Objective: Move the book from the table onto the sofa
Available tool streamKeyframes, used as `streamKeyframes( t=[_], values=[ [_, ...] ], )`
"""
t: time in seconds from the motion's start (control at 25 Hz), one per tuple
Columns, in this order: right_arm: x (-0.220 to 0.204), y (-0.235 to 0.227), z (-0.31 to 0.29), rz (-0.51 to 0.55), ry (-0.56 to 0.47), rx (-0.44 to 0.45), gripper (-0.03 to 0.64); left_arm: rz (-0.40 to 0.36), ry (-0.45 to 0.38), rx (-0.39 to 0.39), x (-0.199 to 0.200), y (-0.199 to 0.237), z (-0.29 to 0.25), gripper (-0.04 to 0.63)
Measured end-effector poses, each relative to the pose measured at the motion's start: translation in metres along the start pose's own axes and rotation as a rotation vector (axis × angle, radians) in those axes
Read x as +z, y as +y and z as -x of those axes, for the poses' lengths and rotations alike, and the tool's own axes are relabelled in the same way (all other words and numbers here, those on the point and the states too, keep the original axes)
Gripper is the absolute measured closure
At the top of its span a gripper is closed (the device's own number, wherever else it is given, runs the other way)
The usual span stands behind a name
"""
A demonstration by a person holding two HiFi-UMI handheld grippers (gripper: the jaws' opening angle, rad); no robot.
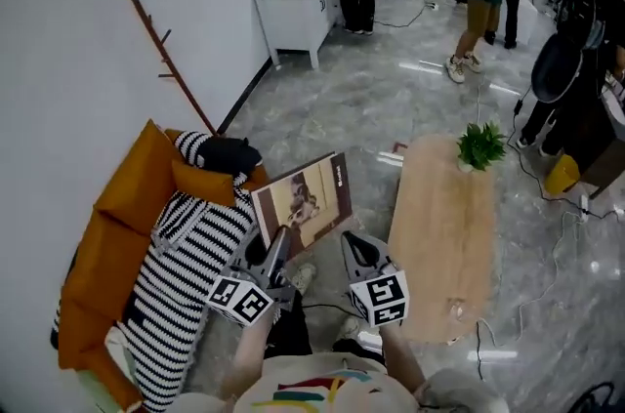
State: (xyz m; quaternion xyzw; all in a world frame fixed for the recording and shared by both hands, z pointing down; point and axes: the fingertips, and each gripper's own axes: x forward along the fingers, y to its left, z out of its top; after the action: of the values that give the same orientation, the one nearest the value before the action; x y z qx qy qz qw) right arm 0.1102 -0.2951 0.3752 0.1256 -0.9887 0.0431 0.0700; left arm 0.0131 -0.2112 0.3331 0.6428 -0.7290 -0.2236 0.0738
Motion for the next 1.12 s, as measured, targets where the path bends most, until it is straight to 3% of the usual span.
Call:
streamKeyframes(
  t=[0.2, 0.36, 0.6, 0.84, 1.12],
  values=[
    [0.023, 0.062, -0.047, 0.064, -0.011, 0.128, 0.606, -0.195, -0.037, 0.181, 0.041, 0.040, 0.029, 0.445],
    [0.030, 0.125, -0.097, 0.103, -0.001, 0.212, 0.606, -0.273, -0.068, 0.309, 0.081, 0.093, 0.070, 0.445],
    [0.033, 0.271, -0.185, 0.139, -0.001, 0.382, 0.606, -0.426, -0.110, 0.507, 0.156, 0.181, 0.176, 0.445],
    [0.043, 0.461, -0.259, 0.184, -0.026, 0.581, 0.606, -0.464, -0.189, 0.682, 0.240, 0.281, 0.320, 0.445],
    [0.023, 0.587, -0.299, 0.218, 0.044, 0.766, 0.606, -0.438, -0.234, 0.915, 0.275, 0.354, 0.434, 0.445]
  ],
)
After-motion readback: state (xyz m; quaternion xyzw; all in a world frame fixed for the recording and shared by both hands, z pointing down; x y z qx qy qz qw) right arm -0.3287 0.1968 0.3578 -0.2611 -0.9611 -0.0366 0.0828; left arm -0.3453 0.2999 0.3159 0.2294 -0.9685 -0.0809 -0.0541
